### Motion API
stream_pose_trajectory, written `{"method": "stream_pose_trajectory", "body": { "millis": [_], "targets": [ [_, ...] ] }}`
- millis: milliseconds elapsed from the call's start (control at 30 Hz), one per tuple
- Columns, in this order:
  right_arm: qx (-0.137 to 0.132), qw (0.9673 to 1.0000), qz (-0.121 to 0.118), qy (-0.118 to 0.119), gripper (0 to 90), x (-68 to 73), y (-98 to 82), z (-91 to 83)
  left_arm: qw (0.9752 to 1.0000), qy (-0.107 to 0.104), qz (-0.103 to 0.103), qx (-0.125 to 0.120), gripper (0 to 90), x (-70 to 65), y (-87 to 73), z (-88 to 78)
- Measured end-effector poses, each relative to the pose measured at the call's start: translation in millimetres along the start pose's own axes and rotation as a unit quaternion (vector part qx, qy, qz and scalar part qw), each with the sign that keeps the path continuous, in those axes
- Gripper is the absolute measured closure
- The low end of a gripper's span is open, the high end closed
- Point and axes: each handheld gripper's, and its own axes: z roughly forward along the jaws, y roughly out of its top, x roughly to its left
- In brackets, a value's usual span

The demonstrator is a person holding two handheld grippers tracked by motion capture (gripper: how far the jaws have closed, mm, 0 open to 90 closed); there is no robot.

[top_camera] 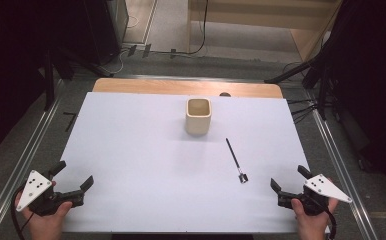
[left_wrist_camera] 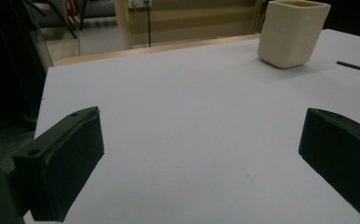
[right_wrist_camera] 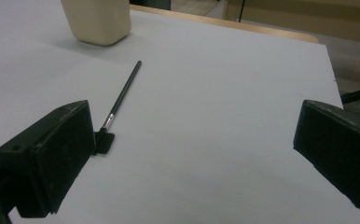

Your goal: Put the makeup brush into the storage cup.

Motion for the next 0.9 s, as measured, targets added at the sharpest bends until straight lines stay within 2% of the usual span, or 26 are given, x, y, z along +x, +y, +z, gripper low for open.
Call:
{"method": "stream_pose_trajectory", "body": {
  "millis": [133,367,600,900],
  "targets": [
    [0.018,0.9996,-0.023,0.004,0.0,11.3,11.1,7.5,1.0,-0.001,-0.001,-0.003,0.6,-0.2,0.4,-0.5],
    [0.027,0.9991,-0.025,0.023,0.0,22.4,26.7,19.7,1.0,-0.005,0.0,-0.001,0.6,-1.7,0.3,0.8],
    [0.037,0.9982,-0.031,0.035,0.0,33.9,48.2,41.0,1.0,-0.007,0.0,-0.002,0.6,-2.5,0.7,0.6],
    [0.051,0.997,-0.034,0.047,0.0,39.9,65.8,56.1,1.0,-0.008,-0.003,-0.004,0.6,-2.5,0.7,0.6]
  ]
}}
